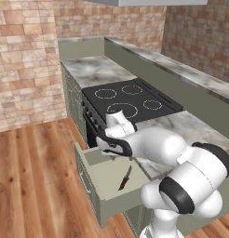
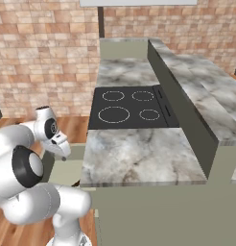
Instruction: Open the drawer on the left and place the cutting tools on the cutting board.
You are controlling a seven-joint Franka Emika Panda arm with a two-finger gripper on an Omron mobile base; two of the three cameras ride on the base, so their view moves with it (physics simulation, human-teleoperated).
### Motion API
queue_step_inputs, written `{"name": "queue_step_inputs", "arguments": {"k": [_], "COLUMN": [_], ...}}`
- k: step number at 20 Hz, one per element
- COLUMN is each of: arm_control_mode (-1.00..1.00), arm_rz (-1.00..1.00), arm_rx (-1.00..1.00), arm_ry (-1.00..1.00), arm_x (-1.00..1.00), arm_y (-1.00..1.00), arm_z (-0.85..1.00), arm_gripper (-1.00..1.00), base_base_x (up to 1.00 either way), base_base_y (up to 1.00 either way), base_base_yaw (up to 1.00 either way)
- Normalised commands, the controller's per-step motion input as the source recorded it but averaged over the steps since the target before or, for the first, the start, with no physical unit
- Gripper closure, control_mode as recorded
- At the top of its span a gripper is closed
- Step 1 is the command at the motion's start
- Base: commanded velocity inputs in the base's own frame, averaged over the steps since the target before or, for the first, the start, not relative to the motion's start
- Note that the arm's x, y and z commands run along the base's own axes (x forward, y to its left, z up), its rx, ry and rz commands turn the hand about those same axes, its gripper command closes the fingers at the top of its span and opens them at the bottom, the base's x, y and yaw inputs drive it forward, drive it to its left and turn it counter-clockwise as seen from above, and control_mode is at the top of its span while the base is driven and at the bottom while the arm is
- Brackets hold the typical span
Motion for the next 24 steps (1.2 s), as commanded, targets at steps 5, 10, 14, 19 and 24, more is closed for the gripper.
{"name": "queue_step_inputs", "arguments": {"k": [5, 10, 14, 19, 24], "arm_control_mode": [-1.0, -1.0, -1.0, -1.0, -1.0], "arm_rz": [0.0, 0.0, 0.0, 0.0, 0.0], "arm_rx": [0.0, 0.0, 0.0, 0.0, 0.0], "arm_ry": [-0.1, -0.05, 0.0, 0.0, 0.0], "arm_x": [0.0, 0.03, 0.02, 0.07, 0.13], "arm_y": [0.0, 0.0, 0.0, 0.0, 0.0], "arm_z": [-0.37, -0.37, -0.4, -0.36, -0.27], "arm_gripper": [-1.0, -1.0, -1.0, -1.0, -1.0], "base_base_x": [0.0, 0.0, 0.0, 0.0, 0.0], "base_base_y": [0.0, 0.0, 0.0, 0.0, 0.0], "base_base_yaw": [0.0, 0.0, 0.0, 0.0, 0.0]}}
